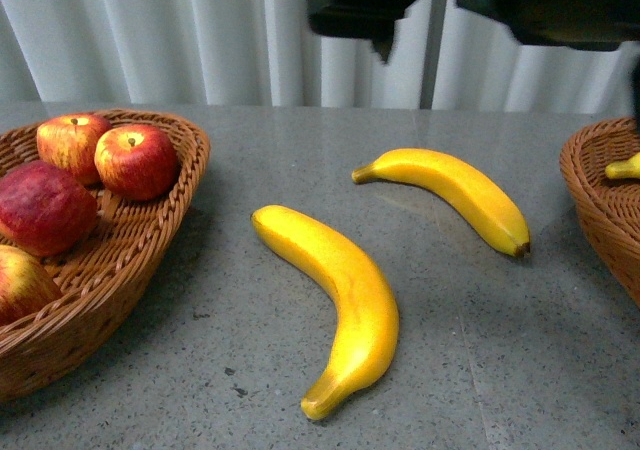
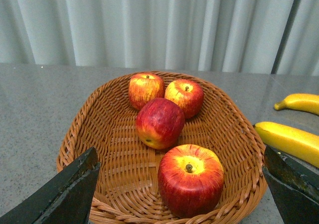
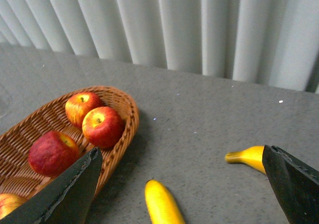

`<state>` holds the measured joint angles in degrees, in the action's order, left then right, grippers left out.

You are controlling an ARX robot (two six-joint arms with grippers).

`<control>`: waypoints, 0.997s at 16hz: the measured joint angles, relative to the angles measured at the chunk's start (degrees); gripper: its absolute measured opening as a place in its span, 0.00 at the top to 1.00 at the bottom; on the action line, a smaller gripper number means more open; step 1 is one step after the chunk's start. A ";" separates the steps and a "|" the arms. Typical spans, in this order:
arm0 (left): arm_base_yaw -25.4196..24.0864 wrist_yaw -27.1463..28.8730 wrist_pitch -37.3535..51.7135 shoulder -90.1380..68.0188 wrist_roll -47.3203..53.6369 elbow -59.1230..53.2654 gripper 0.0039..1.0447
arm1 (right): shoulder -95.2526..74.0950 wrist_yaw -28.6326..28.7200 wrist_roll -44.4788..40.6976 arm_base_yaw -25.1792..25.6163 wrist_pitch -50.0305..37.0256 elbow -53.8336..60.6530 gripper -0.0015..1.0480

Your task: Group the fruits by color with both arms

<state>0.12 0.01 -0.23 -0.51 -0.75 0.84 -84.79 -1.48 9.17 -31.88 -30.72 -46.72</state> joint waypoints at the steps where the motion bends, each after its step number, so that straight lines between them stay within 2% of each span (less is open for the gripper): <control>1: 0.00 0.00 -0.02 0.00 0.00 0.00 0.06 | -3.74 0.22 0.00 -2.05 2.25 -3.48 0.06; 3: 0.00 0.00 0.00 0.00 0.00 0.00 0.06 | -9.38 0.76 -0.17 -3.72 7.17 -8.22 0.06; 5: 0.00 0.02 0.00 0.00 0.00 0.00 0.06 | -11.13 0.79 -0.24 -3.69 9.77 -9.49 0.06; 7: 0.00 0.00 0.00 0.00 0.00 0.00 0.06 | -15.04 0.42 -2.16 -3.08 16.96 -10.73 0.06; 10: 0.00 0.00 0.00 0.00 0.00 0.00 0.06 | -17.33 -0.15 -4.68 -2.23 23.34 -11.85 0.06; 16: 0.00 0.00 0.02 0.00 0.00 0.00 0.06 | -18.80 -2.91 -7.41 -2.23 26.75 -11.58 0.06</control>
<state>0.12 0.01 -0.21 -0.51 -0.75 0.84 -103.59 -4.38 1.76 -34.11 -3.97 -58.30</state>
